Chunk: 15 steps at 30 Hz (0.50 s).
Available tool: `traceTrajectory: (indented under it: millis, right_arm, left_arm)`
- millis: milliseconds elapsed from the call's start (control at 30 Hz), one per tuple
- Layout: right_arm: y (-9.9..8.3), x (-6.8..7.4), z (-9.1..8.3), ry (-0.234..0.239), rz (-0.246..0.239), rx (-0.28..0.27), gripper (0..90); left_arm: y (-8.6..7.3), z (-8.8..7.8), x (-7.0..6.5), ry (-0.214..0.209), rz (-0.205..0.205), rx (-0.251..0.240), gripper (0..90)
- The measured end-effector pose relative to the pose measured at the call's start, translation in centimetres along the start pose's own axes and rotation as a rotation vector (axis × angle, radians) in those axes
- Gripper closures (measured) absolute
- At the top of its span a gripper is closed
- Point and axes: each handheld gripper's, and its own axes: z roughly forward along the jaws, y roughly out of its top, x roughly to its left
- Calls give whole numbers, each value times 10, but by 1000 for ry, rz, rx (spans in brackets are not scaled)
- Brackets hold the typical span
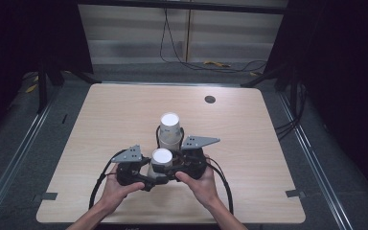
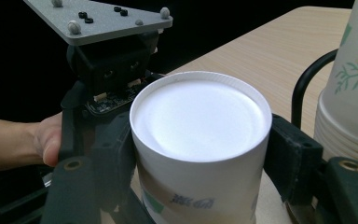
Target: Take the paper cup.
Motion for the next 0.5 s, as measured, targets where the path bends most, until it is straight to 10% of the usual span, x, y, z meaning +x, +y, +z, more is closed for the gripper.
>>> traceTrajectory:
  millis: [500]
  right_arm:
    - [2,-4,-7,-15,22,-24,186]
  left_arm:
    - [-2,0,4,10,-20,46,272]
